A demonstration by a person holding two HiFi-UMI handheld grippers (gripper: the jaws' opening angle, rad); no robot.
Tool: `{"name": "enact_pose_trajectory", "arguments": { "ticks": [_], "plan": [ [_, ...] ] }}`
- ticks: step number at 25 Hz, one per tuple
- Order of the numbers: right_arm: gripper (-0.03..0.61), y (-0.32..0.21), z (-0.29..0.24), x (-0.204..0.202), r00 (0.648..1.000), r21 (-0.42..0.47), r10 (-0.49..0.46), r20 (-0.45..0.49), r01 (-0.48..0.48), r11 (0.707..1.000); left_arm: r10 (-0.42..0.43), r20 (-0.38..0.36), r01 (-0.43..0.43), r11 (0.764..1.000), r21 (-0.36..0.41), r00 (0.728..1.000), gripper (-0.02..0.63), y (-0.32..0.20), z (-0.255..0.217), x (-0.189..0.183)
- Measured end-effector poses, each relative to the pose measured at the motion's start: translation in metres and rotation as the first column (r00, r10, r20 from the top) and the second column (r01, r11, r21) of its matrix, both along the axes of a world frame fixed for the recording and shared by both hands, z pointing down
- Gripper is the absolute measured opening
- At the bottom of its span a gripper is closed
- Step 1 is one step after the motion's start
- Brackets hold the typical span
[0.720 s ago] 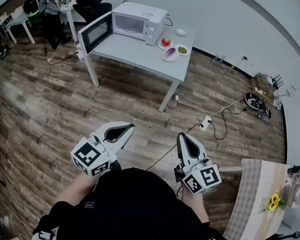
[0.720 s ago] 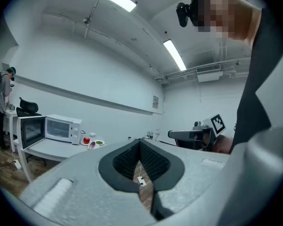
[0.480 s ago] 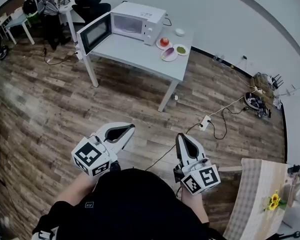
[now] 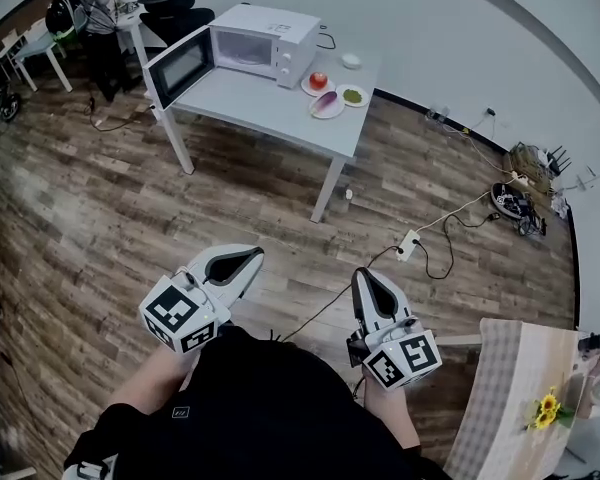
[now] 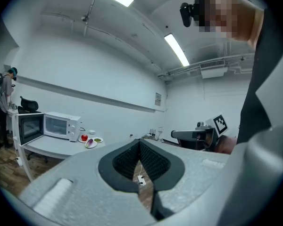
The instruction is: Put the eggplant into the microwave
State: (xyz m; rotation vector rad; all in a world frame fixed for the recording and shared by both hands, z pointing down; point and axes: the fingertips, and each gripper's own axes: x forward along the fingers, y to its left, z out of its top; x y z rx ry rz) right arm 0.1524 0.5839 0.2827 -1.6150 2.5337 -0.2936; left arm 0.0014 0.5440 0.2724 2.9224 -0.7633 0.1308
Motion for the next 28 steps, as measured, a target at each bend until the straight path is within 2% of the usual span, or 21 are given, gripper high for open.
{"name": "enact_pose_trajectory", "arguments": {
  "ticks": [6, 10, 14, 19, 22, 28],
  "plan": [
    [0.015, 0.003, 0.018, 0.027, 0.999, -0.044, -0.042, 0.029, 0.043, 0.998, -0.073, -0.003, 0.073, 0.997, -0.037, 0.997, 0.006, -0.005, 0.008, 0.016],
    [0.015, -0.009, 0.027, 0.040, 0.998, -0.059, -0.045, 0.038, 0.047, 0.997, -0.069, 0.010, 0.070, 0.997, -0.029, 0.998, 0.006, -0.017, 0.011, 0.032],
    [0.015, -0.033, 0.032, 0.047, 0.999, -0.065, -0.036, 0.030, 0.037, 0.997, -0.035, -0.007, 0.034, 0.999, -0.041, 0.999, 0.006, -0.039, 0.014, 0.045],
    [0.015, -0.086, 0.037, 0.054, 1.000, -0.073, -0.011, 0.016, 0.012, 0.997, -0.016, -0.017, 0.015, 0.999, -0.030, 1.000, 0.006, -0.097, 0.018, 0.052],
    [0.015, -0.129, 0.035, 0.059, 1.000, -0.076, 0.004, 0.010, -0.003, 0.997, -0.015, -0.008, 0.015, 1.000, -0.005, 1.000, 0.006, -0.143, 0.016, 0.055],
    [0.015, -0.220, 0.020, 0.057, 1.000, -0.066, 0.021, -0.010, -0.021, 0.998, 0.022, -0.006, -0.022, 1.000, 0.000, 1.000, 0.006, -0.232, 0.012, 0.059]
  ]
}}
